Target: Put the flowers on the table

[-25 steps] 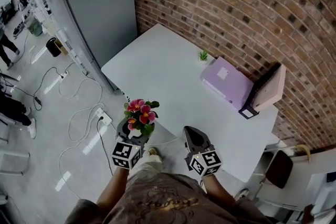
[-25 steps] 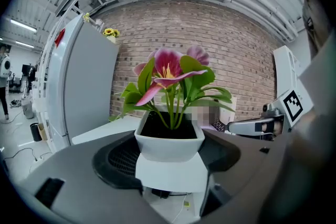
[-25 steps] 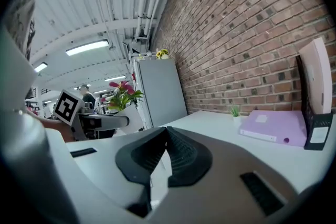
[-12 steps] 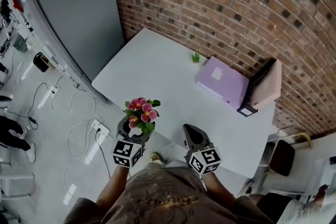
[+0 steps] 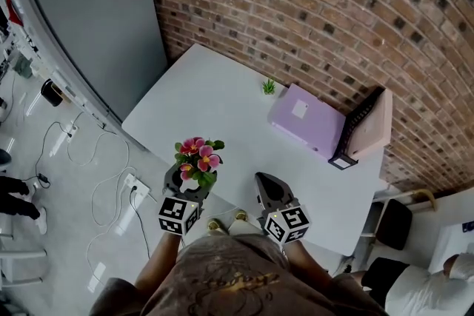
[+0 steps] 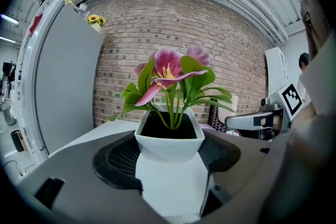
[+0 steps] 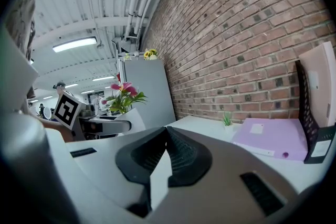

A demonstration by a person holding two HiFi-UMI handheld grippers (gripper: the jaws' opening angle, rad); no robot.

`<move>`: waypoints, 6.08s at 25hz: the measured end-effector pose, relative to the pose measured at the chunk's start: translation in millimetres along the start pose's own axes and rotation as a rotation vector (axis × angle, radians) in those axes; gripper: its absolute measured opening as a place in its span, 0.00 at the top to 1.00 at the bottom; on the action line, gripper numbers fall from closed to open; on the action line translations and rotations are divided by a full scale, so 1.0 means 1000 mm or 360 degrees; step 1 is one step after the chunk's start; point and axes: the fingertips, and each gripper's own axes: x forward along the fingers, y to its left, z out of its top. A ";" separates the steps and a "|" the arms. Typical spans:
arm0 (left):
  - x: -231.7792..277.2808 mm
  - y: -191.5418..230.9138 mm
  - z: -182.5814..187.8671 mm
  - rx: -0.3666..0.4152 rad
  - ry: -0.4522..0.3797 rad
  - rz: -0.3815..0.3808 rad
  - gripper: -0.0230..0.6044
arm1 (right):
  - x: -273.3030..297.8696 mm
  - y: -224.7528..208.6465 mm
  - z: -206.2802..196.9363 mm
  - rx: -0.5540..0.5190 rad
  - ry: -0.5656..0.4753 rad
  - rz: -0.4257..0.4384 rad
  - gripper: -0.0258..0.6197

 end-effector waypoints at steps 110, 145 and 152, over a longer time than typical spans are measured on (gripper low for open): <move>0.077 0.041 -0.100 -0.0037 0.0370 0.0060 0.37 | 0.045 -0.035 -0.018 0.0026 0.0128 0.0090 0.96; -0.010 0.047 -0.015 -0.0089 -0.0157 0.0216 0.93 | 0.037 -0.035 0.000 -0.0112 0.0040 0.0094 0.96; -0.006 0.045 -0.014 -0.0109 -0.0126 0.0202 0.93 | 0.035 -0.043 -0.001 -0.0117 0.0028 0.0056 0.96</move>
